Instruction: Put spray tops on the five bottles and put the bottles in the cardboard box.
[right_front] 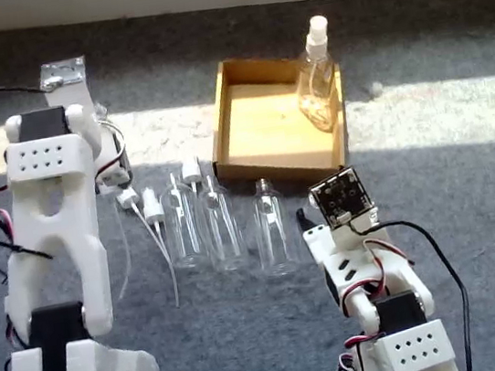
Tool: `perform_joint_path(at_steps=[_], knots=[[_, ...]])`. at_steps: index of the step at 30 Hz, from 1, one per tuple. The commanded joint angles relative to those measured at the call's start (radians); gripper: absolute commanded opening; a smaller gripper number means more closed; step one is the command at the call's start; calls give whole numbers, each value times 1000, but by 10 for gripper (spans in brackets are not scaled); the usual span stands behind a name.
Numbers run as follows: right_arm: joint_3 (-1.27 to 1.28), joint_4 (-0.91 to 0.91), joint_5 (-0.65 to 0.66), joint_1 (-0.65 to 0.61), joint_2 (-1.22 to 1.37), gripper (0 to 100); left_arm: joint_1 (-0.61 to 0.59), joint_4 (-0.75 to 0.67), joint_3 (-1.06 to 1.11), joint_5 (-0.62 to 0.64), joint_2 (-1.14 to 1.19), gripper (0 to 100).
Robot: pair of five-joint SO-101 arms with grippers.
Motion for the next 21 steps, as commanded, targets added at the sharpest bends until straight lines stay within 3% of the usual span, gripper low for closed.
perform_joint_path(at_steps=[1,6,9,12,17,21], knots=[[-88,-73,-8,-108,-1,4,38,32,-62,2,-274,4],[-124,-156,-9,-265,1,4,117,25,27,-32,-559,4],[-116,-217,-8,-360,1,4,162,-72,87,-29,-677,4],[-114,-280,-8,-415,1,4,222,-189,140,68,-768,4],[-114,-277,-8,-351,1,4,412,-422,217,141,-877,4],[-122,-120,-26,-271,-1,4,536,-620,300,140,-944,4]])
